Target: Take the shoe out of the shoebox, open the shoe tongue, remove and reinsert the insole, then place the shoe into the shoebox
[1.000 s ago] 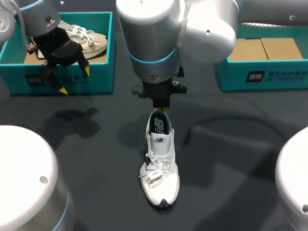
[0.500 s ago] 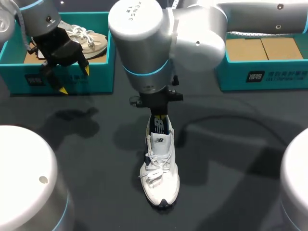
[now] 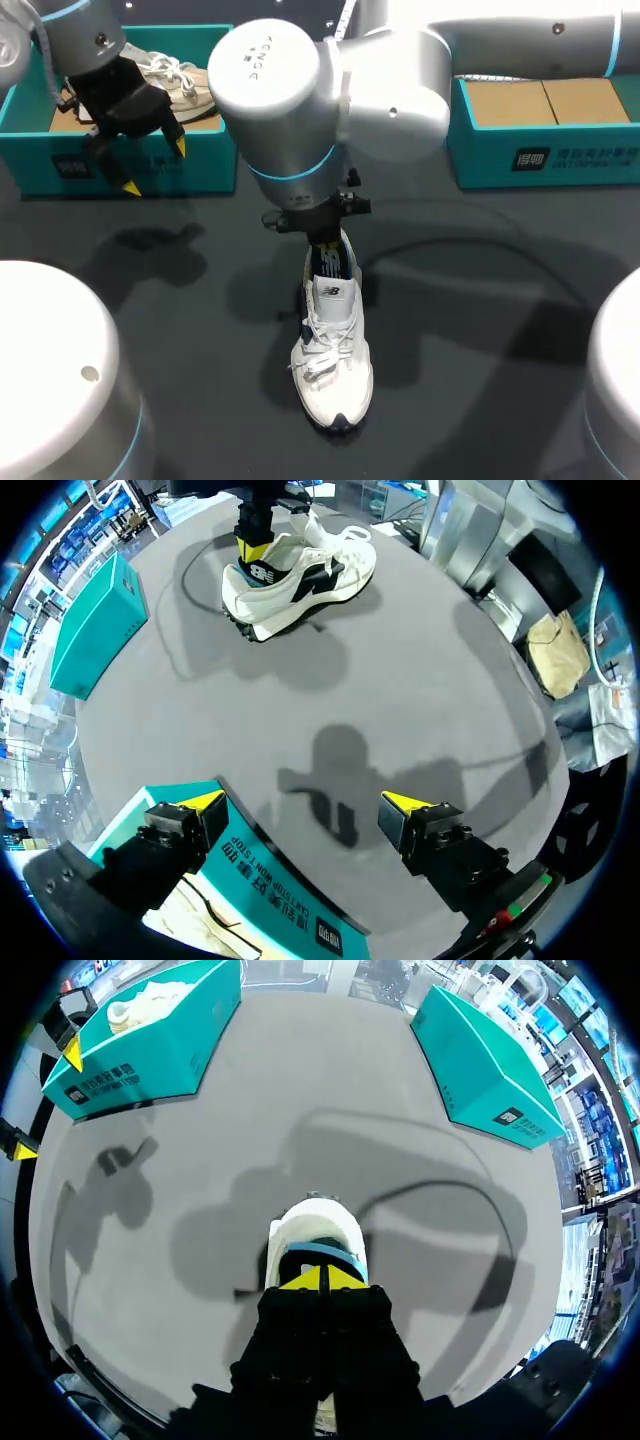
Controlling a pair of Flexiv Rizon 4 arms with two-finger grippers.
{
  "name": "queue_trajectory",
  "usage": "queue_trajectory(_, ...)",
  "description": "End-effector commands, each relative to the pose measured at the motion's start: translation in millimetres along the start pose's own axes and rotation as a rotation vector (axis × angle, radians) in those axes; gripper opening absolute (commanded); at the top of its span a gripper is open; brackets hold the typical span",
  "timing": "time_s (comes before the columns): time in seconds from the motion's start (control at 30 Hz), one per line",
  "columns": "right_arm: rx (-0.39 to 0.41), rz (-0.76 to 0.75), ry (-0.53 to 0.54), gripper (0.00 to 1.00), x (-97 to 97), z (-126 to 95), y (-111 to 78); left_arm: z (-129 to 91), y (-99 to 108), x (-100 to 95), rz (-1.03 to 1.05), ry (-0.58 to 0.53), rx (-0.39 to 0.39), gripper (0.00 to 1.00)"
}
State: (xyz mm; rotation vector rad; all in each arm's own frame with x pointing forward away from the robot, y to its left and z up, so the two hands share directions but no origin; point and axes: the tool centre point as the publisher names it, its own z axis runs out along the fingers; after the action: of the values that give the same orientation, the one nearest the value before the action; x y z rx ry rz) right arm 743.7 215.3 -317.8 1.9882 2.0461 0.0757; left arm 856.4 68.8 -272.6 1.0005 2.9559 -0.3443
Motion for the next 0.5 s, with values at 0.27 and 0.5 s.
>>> queue_trajectory(0.27, -0.132, 0.362, -0.095, 0.00, 8.9, 32, -8.3, 0, 0, -0.5, 0.000, 0.002, -0.003, 1.00)
queue_trajectory(0.5, -0.130, 0.377, -0.078, 0.00, 4.6, 56, -11.1, 0, 0, -0.5, 0.000, 0.002, -0.003, 1.00)
